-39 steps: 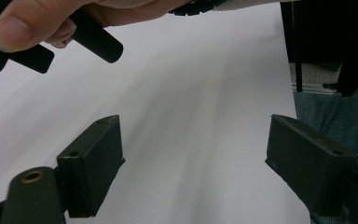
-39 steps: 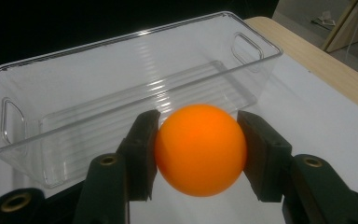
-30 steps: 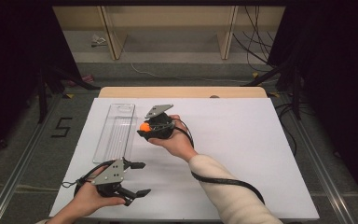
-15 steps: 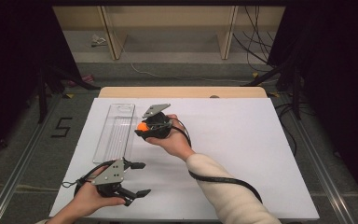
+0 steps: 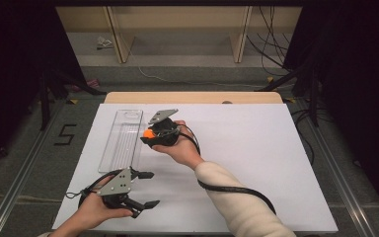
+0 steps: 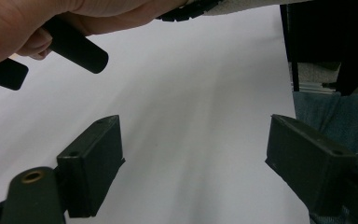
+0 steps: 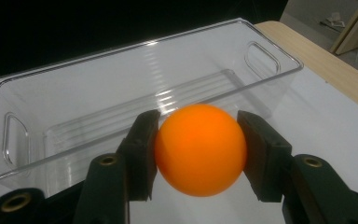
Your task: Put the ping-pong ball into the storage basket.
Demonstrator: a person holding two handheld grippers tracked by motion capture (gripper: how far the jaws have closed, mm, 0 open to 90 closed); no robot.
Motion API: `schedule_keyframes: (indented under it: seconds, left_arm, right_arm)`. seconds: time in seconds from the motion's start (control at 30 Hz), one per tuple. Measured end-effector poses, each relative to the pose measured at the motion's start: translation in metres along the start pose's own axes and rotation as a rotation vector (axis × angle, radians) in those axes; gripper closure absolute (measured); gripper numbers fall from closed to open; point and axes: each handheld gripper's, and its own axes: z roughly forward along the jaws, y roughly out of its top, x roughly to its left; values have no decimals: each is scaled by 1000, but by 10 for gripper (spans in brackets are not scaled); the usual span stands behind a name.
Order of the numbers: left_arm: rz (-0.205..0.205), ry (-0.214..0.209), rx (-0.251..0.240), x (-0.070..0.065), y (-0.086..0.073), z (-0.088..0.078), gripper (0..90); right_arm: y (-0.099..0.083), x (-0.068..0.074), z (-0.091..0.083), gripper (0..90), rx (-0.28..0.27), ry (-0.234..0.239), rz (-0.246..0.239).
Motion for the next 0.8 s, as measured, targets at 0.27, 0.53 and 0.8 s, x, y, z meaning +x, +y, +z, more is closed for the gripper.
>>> schedule_keyframes:
  seconds: [0.27, 0.53, 0.8]
  left_arm:
    - [-1, 1, -1, 0, 0, 0, 181]
    - [2, -2, 2, 0, 0, 0, 181]
    - [2, -3, 3, -1, 0, 0, 181]
  right_arm:
    - [2, 1, 3, 513, -1, 1, -2]
    - [4, 3, 6, 513, 0, 4, -7]
    - [7, 4, 8, 513, -1, 7, -9]
